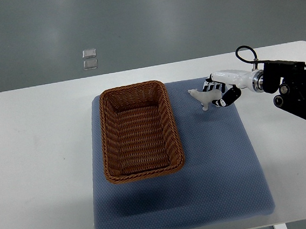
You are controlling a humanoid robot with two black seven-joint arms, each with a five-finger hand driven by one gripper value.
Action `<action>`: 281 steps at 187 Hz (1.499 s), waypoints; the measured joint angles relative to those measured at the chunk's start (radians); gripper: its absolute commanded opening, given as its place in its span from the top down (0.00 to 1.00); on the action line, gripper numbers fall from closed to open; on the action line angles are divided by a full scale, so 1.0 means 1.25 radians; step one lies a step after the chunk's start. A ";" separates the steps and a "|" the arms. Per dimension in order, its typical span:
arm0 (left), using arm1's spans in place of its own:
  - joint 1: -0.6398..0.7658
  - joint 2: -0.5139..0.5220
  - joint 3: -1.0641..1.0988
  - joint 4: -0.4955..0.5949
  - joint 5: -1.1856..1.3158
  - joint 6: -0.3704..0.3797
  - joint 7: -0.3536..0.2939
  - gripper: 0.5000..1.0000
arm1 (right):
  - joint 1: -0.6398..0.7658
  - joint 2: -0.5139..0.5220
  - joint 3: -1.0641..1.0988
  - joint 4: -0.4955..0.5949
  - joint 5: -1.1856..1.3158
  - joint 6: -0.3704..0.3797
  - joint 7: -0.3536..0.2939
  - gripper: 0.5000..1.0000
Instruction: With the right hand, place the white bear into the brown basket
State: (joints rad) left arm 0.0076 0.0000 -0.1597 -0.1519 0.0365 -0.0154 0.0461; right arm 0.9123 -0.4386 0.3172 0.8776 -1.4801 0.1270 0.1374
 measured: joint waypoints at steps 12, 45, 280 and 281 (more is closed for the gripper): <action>0.000 0.000 0.000 0.000 0.000 0.000 0.000 0.00 | 0.003 0.000 0.001 0.000 0.001 -0.018 0.000 1.00; 0.000 0.000 0.000 0.000 0.000 0.000 0.000 0.00 | 0.036 -0.001 0.010 0.011 0.009 -0.052 0.002 1.00; 0.000 0.000 0.000 0.000 0.000 0.000 0.000 0.00 | 0.018 0.151 0.158 0.027 0.079 -0.173 0.032 0.21; 0.000 0.000 0.000 0.000 0.000 0.000 0.000 0.00 | 0.016 0.151 0.162 0.027 0.082 -0.173 0.031 0.21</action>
State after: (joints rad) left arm 0.0078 0.0000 -0.1598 -0.1519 0.0366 -0.0153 0.0461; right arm 0.9321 -0.2495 0.5192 0.9117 -1.3771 -0.0888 0.1767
